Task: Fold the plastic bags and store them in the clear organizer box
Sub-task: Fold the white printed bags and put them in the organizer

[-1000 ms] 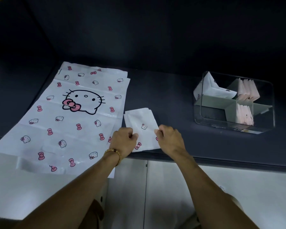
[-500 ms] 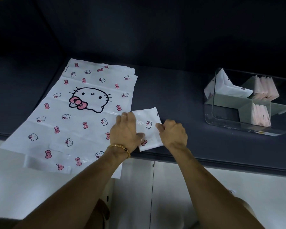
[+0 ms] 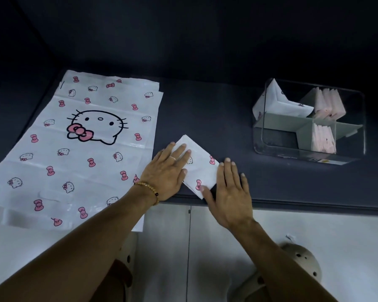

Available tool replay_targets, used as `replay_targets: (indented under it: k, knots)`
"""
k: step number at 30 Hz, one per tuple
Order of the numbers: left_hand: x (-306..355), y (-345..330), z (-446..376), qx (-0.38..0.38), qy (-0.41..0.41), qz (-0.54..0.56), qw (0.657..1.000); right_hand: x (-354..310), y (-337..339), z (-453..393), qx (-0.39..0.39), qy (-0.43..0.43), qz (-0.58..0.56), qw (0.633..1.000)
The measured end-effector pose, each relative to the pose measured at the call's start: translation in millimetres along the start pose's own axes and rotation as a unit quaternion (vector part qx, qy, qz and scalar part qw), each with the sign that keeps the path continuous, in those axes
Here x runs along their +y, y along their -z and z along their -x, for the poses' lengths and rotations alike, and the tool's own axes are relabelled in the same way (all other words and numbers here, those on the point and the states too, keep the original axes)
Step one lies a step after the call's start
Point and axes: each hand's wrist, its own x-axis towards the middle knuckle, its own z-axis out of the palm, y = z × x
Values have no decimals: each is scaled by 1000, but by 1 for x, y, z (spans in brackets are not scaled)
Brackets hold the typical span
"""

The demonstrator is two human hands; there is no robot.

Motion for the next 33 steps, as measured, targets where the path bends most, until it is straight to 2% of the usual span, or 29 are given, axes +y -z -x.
replay_targets:
  k: [3,5,7,10,15,18,22,25,29,33]
  knots:
    - [13,7,-1,18,-7,-66,998,-1,-8,-3,-9,-7,-10,1000]
    - [28,4,-9,24,-93,-92,991,0,-9,-4,-10,-3,-17,1000]
    - [39,2,-20,-9,-162,-44,986,2,-9,-3,-13,7,-19,1000]
    - [30,-2,-27,-25,-176,4,984,8,-7,-3,-18,23,-23,999]
    - [15,-5,-23,14,-130,-22,991,10,-10,-2,-11,28,-19,999]
    - [15,-6,-25,19,-85,-8,996,11,-11,-3,-11,29,-23,999]
    - [11,-8,-27,18,21,8,1000,10,-9,-3,-11,30,-20,999]
    - [9,-7,-27,10,36,22,999,11,-4,-2,-8,42,-37,998]
    - [4,-3,-22,7,-36,3,999,36,10,4,-21,114,-58,992]
    - [11,-1,-17,-29,-147,-33,988,48,23,15,-9,212,-13,977]
